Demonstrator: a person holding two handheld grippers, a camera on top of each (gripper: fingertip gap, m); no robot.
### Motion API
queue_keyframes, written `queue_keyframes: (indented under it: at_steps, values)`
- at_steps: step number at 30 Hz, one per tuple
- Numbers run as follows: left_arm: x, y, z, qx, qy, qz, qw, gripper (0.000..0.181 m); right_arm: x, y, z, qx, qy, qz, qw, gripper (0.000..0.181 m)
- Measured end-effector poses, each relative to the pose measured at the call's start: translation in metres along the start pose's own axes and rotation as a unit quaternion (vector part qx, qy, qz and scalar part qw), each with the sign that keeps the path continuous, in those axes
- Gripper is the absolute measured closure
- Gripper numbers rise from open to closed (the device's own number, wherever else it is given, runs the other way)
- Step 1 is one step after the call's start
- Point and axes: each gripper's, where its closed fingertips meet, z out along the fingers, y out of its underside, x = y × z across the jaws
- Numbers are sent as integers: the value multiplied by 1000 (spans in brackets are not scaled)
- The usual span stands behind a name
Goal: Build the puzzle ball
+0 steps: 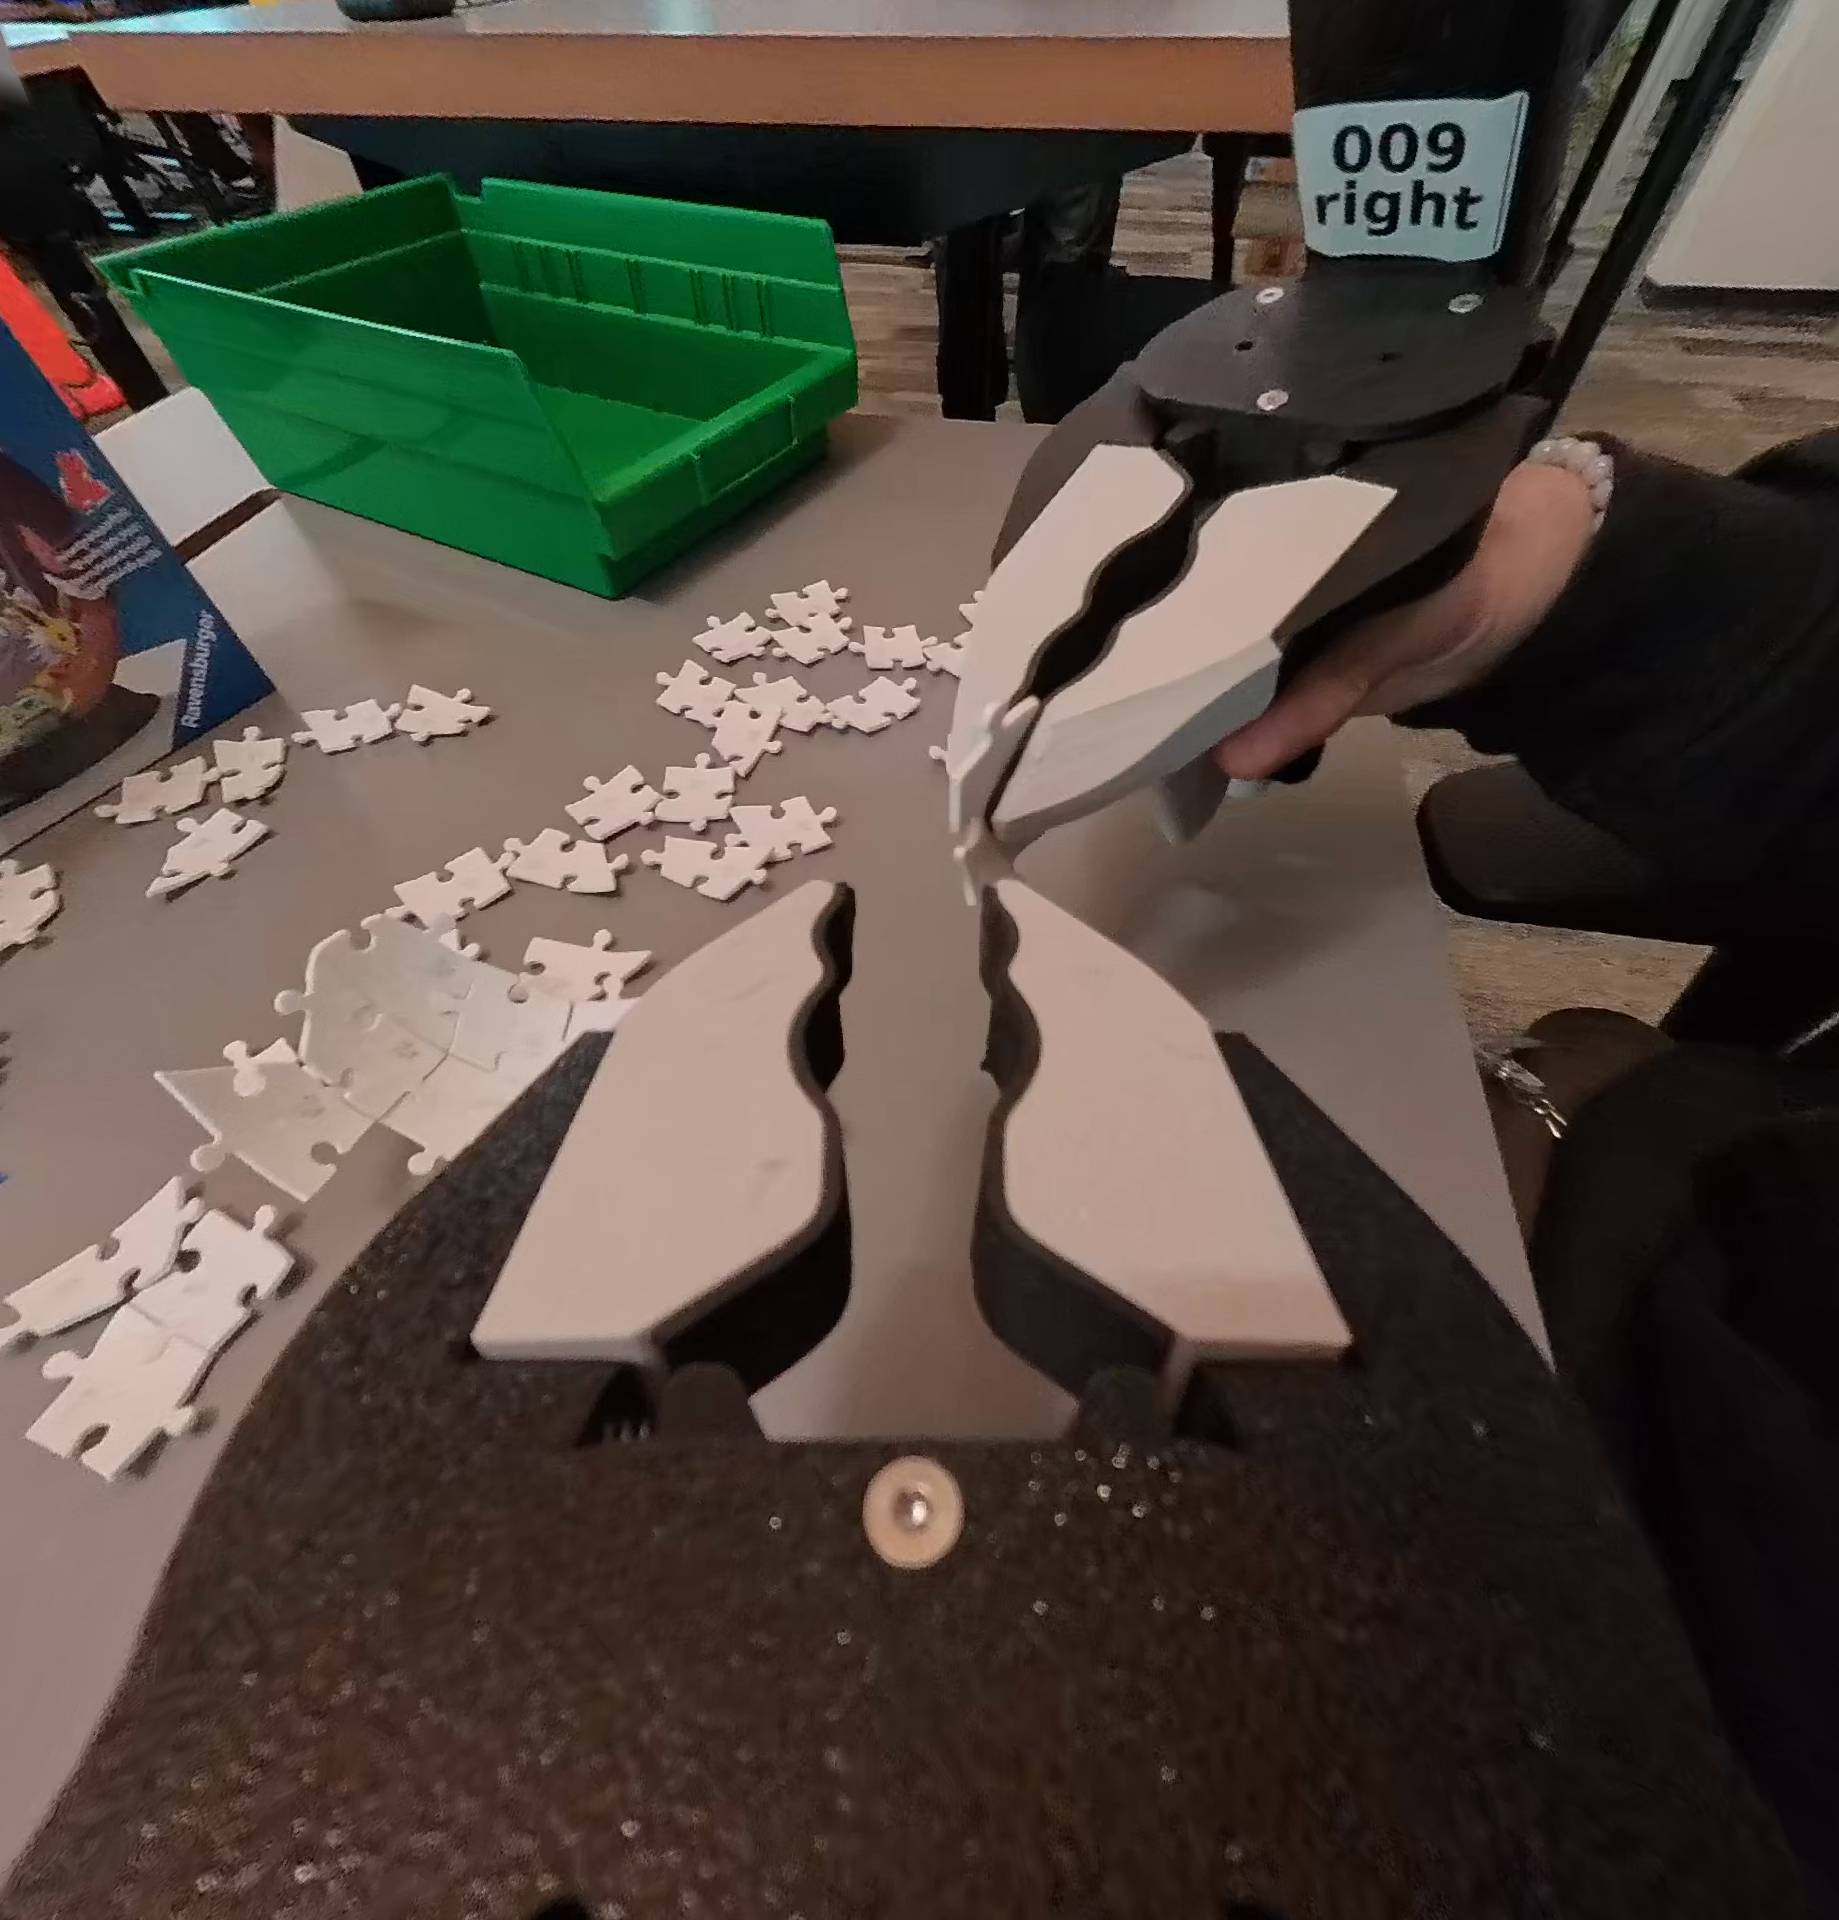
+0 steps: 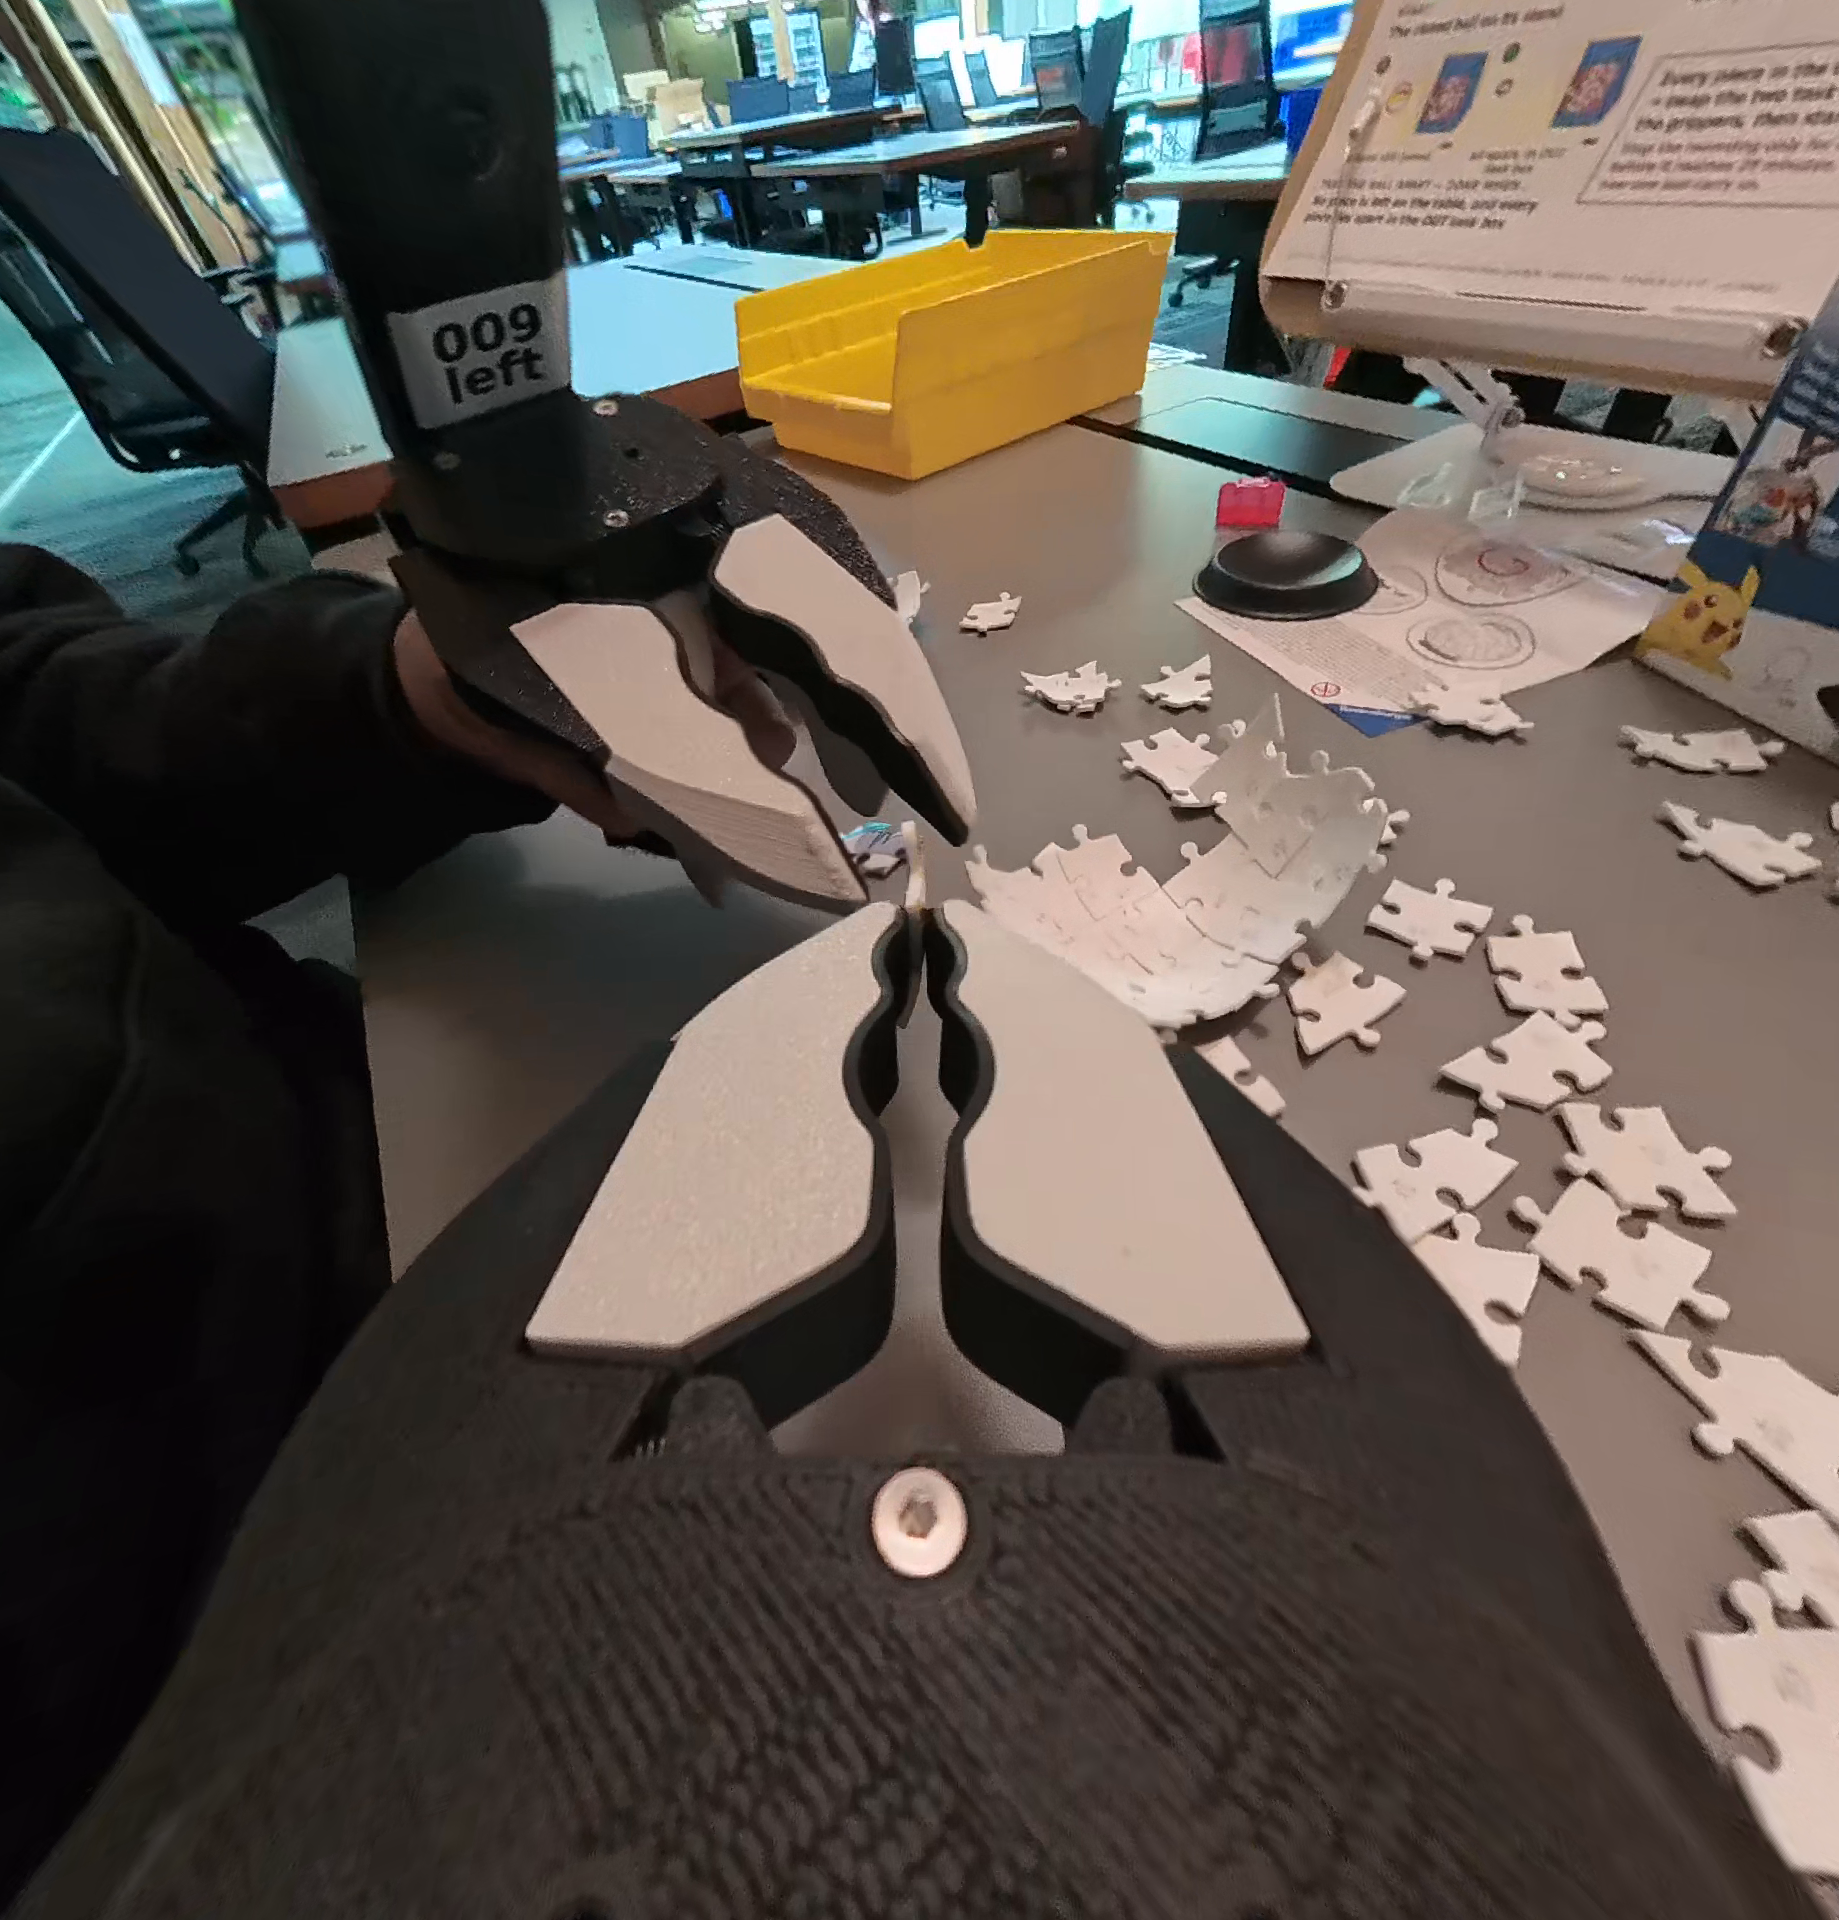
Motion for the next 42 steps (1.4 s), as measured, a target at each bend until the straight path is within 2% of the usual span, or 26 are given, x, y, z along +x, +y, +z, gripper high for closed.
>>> queue_keyframes:
  at_steps: [5,13,16,22,31,36,40,42]
  values:
    - [6,-2,-7,6,31,6,999,167,-9,4,3,-19,-13,-32,999,179]
    - [12,-1,-10,-3,66,12,998,168,-20,4,14,-62,-14,-65,996,179]
    - [10,3,-12,-10,66,13,998,178,-18,6,20,-55,-16,-47,997,179]
    - [-1,-9,-18,33,103,-97,989,179,-11,-8,27,-18,-12,-17,1000,178]
    - [-7,-23,-24,66,111,-148,981,179,-9,-26,26,22,-24,-24,999,179]
    - [-10,-21,-35,47,61,-82,994,179,-14,-30,35,32,-53,15,998,179]
    - [-10,-14,-38,8,50,-69,996,179,-18,-26,39,33,-61,2,998,178]
    - [-23,-10,-38,-8,31,-92,995,179,-9,-22,39,15,-46,1,999,175]
